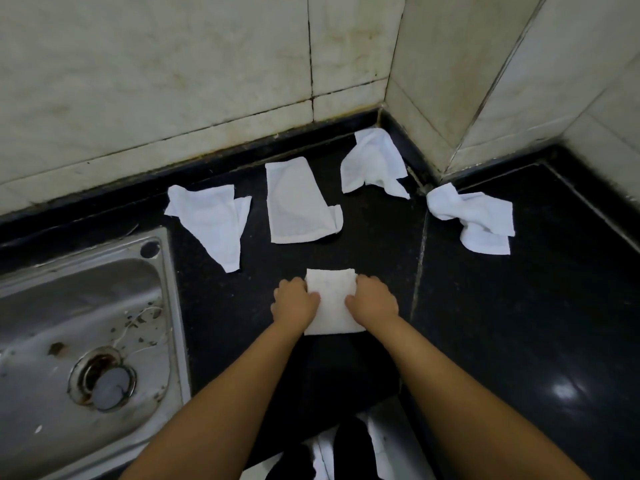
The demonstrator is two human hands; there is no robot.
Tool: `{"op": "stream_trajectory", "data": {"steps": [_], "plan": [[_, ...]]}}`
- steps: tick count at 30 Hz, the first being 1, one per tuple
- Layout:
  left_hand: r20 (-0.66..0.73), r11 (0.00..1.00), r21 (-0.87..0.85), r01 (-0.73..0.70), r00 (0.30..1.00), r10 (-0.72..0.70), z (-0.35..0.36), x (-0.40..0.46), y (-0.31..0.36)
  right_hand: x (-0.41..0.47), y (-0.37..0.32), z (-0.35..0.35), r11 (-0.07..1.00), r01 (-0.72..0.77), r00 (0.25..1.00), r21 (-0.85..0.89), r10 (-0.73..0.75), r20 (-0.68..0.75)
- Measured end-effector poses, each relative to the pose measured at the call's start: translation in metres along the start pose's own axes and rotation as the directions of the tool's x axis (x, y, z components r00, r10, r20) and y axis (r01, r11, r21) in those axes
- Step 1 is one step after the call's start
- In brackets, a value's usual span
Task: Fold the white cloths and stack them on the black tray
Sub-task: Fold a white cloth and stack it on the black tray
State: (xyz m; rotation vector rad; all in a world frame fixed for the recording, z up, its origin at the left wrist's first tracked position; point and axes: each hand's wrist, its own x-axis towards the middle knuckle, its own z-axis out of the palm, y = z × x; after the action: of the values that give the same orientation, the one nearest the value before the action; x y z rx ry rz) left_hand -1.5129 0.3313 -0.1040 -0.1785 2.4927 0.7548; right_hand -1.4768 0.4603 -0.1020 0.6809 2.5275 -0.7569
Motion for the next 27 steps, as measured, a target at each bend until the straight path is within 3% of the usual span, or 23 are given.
{"op": "stream_trajectory", "data": {"steps": [3,5,7,10,14,20,27], "plan": [[0.08,0.935,-0.35,-0.056,0.993,0.09,-0.016,-0.011,0.0,-0.017,0.007,-0.014,0.903,-0.064,0.998,0.425,0.066,0.01],[0.146,0.855,-0.515,-0.059,0.977,0.155,-0.024,-0.022,0.001,-0.038,0.016,-0.02,0.742,-0.082,0.994,0.666,0.113,-0.003],[0.231,0.806,-0.587,-0.077,0.938,0.258,-0.03,-0.034,0.006,-0.064,0.027,-0.023,0.504,-0.082,0.988,0.86,0.157,0.002],[0.366,0.804,-0.581,-0.126,0.842,0.397,-0.027,-0.058,0.016,-0.111,0.048,-0.019,0.163,-0.077,0.983,0.984,0.177,0.048],[0.552,0.83,-0.519,-0.205,0.66,0.509,0.002,-0.109,0.033,-0.185,0.091,-0.004,-0.093,-0.035,0.927,0.995,0.369,0.067],[0.796,0.878,-0.396,-0.267,0.377,0.474,0.079,-0.21,0.043,-0.328,0.171,0.034,-0.124,0.183,0.744,0.975,0.666,-0.055],[0.923,0.861,-0.294,-0.415,0.111,0.368,0.183,-0.393,0.007,-0.527,0.245,0.123,-0.086,0.335,0.472,0.938,0.877,-0.087]]}}
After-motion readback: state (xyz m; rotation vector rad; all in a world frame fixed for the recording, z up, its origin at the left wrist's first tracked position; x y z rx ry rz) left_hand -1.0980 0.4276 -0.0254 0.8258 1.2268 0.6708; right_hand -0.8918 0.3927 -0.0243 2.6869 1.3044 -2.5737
